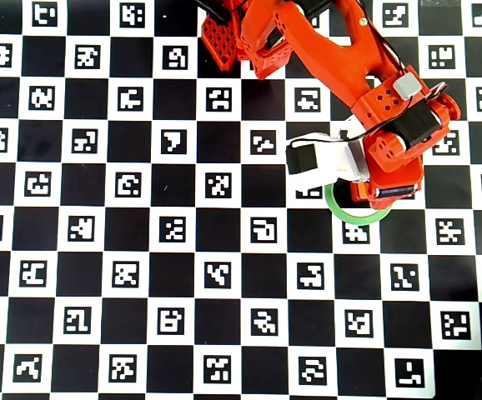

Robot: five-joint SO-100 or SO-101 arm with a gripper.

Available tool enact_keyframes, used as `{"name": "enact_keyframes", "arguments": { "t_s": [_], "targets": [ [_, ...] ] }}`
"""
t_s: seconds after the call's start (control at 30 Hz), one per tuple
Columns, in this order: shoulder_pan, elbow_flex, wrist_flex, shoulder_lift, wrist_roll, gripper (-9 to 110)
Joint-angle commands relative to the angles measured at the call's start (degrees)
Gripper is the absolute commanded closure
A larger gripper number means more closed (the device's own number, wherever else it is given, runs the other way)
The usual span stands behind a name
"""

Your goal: Grab the red cube then put it in the green circle then put the blue cube on top and finally the orange cube on top

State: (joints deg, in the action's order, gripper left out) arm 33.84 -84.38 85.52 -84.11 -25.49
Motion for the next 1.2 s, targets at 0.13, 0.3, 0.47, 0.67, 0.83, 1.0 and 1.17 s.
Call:
{"name": "enact_keyframes", "arguments": {
  "t_s": [0.13, 0.3, 0.47, 0.67, 0.83, 1.0, 1.17],
  "targets": [
    [1.23, 2.55, -0.62, -0.70, -2.29, 86],
    [1.85, 2.46, -0.97, -0.44, -3.87, 86],
    [3.08, 2.02, -0.88, -0.44, -4.48, 86],
    [3.60, 1.05, -1.23, -0.44, -5.19, 86],
    [3.60, 0.44, -1.23, -0.35, -5.10, 86],
    [3.52, -1.05, -1.85, -0.35, -4.83, 86],
    [3.25, -2.02, -2.29, -0.35, -4.83, 86]
  ]
}}
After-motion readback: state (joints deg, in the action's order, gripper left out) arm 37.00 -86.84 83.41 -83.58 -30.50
